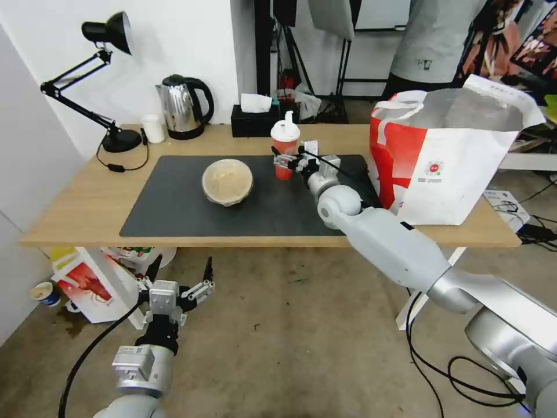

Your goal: Pick up the trash from the table and place it into the takeout bag.

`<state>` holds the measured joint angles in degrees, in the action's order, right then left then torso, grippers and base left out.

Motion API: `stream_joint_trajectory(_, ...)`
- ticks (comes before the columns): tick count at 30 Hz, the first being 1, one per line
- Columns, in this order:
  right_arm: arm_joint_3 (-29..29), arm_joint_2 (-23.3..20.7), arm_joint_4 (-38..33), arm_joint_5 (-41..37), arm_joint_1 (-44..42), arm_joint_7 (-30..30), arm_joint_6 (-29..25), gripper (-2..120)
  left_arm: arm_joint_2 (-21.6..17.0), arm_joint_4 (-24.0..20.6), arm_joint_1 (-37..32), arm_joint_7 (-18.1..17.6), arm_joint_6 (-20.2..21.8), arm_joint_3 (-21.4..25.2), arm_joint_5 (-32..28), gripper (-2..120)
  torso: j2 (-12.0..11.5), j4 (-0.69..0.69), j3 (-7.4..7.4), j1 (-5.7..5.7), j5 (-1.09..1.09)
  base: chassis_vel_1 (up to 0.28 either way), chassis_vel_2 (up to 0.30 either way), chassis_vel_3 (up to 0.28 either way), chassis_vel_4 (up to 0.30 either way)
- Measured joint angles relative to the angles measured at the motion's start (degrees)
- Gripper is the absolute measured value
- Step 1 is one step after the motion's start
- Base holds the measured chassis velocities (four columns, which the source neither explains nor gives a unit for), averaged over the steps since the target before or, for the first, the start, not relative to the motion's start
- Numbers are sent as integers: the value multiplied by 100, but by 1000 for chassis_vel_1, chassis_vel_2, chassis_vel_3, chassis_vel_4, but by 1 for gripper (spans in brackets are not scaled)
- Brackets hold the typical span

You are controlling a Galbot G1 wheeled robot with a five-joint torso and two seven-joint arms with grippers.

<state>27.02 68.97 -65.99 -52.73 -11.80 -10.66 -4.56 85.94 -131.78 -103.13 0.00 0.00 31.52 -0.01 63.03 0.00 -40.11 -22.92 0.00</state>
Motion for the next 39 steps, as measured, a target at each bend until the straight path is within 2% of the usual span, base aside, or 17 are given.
stream_joint_trajectory(39, -213, 280, 539, 308, -53, 171, -65, 100, 0, 0, 0, 0, 0, 0, 0, 100, -2, -1, 0, 0, 0, 0, 0, 0, 0)
